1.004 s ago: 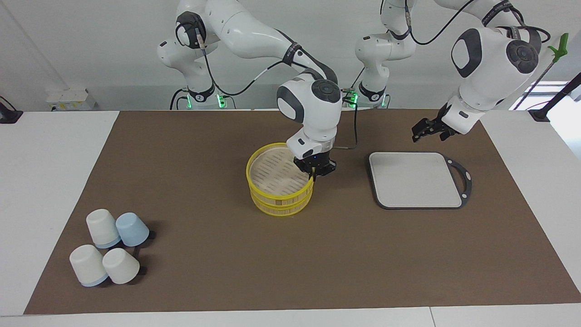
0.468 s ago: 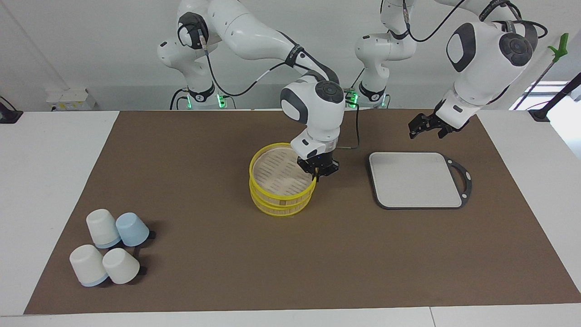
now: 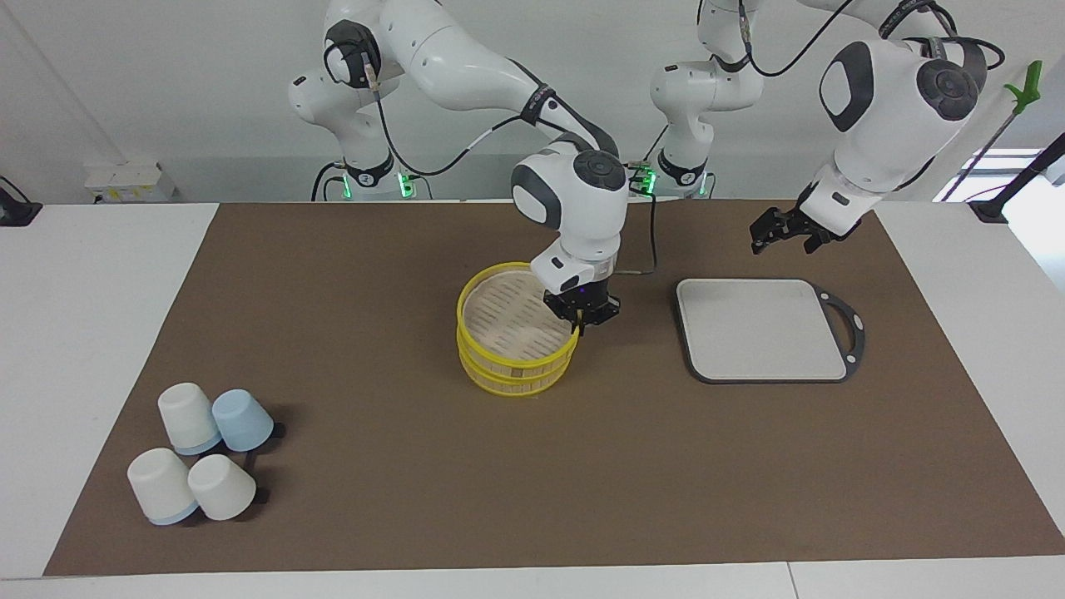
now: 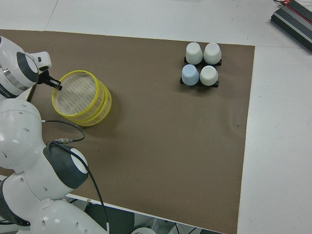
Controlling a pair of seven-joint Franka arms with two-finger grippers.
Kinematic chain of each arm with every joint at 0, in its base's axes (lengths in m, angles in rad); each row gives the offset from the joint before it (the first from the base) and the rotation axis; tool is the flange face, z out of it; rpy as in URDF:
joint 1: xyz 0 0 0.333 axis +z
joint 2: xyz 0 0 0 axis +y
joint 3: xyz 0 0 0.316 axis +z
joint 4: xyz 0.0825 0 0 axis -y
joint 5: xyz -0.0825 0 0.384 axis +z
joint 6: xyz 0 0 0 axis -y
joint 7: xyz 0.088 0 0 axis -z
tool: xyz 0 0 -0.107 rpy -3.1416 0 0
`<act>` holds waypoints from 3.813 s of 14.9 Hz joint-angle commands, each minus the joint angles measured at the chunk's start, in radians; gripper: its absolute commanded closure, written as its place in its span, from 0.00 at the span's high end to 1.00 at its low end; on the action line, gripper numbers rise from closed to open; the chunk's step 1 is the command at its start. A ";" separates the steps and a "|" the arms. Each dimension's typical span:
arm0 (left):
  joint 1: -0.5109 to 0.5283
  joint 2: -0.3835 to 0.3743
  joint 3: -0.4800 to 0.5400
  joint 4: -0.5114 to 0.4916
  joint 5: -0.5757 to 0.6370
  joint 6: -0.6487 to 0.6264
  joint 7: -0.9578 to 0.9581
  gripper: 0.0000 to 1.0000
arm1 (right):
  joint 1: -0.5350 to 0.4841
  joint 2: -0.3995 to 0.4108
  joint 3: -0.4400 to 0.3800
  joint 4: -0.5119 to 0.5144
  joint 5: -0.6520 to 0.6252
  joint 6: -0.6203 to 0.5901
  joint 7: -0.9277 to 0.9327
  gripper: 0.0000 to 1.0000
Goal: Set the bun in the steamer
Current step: 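Lower the lid onto the steamer with the right gripper and release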
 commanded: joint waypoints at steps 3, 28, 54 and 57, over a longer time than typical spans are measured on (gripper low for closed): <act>-0.012 -0.038 0.018 -0.027 0.021 0.021 -0.004 1.00 | -0.021 -0.032 -0.003 -0.045 -0.017 0.016 -0.004 0.00; -0.002 -0.051 0.021 0.018 0.022 0.103 -0.002 1.00 | -0.001 -0.085 -0.001 -0.097 -0.015 0.018 0.013 0.00; 0.000 -0.049 0.019 0.014 0.085 0.144 0.064 1.00 | -0.073 -0.166 -0.001 -0.134 -0.009 0.015 -0.062 1.00; -0.012 -0.049 0.018 0.016 0.085 0.135 0.064 1.00 | -0.191 -0.246 0.000 -0.136 -0.003 -0.089 -0.290 1.00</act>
